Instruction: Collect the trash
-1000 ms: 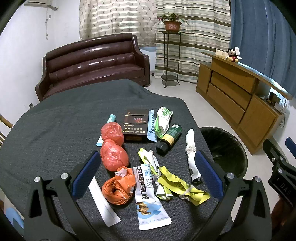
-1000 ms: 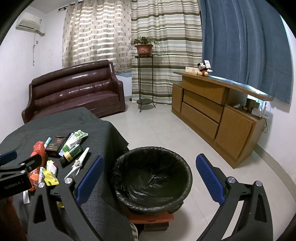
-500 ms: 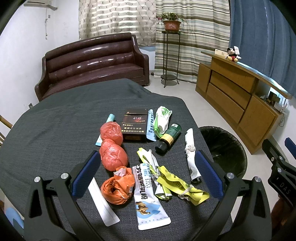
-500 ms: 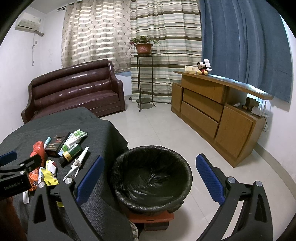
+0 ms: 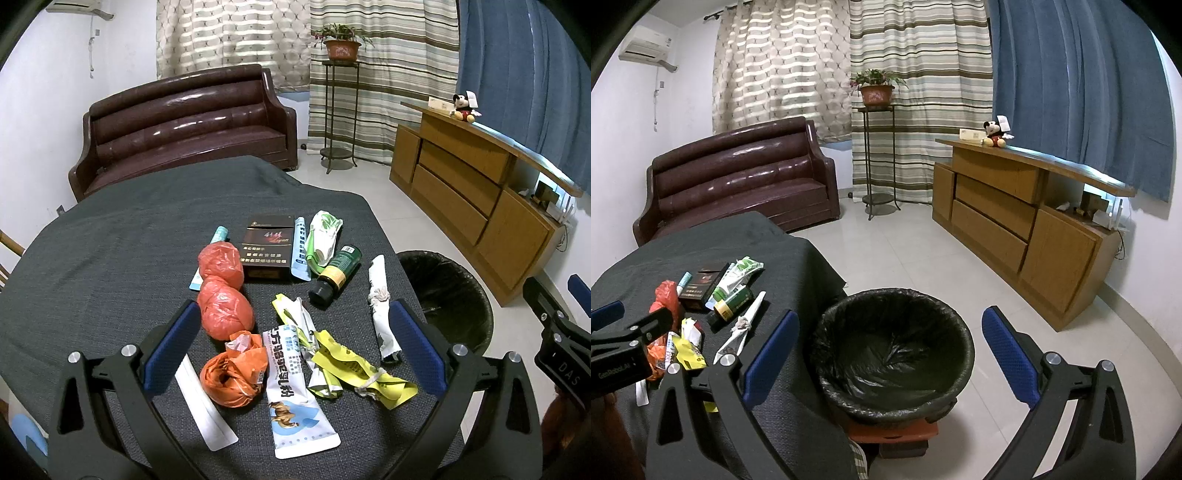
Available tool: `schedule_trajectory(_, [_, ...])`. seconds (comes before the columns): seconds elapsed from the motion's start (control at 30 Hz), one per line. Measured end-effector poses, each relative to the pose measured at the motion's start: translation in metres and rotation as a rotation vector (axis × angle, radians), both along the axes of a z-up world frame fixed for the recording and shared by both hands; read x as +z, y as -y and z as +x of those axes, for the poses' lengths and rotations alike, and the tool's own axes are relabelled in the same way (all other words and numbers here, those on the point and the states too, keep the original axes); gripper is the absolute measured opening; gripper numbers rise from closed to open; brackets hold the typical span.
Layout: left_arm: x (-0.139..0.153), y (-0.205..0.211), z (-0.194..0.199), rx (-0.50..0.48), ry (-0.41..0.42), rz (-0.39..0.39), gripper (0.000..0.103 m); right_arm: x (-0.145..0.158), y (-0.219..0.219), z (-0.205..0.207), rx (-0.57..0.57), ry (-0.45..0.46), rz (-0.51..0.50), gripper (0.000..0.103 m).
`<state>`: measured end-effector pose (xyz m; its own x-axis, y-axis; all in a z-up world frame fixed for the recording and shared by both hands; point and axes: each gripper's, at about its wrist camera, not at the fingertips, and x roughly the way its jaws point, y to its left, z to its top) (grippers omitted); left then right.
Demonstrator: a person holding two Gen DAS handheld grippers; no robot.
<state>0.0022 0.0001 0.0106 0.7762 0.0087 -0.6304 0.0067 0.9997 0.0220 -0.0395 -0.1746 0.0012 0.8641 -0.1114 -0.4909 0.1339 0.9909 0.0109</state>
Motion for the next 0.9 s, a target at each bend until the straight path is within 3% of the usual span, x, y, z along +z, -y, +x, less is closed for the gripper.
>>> schedule_trajectory(0.57, [0.0, -0.003, -0.007, -0.01, -0.011, 0.007, 0.099, -0.007, -0.006, -0.005, 0.008, -0.01, -0.001, 0.097])
schedule_trajectory(0.9, [-0.019, -0.04, -0.03, 0.035, -0.062, 0.034, 0.093, -0.009, -0.026, -0.017, 0.062, -0.004, 0.001, 0.096])
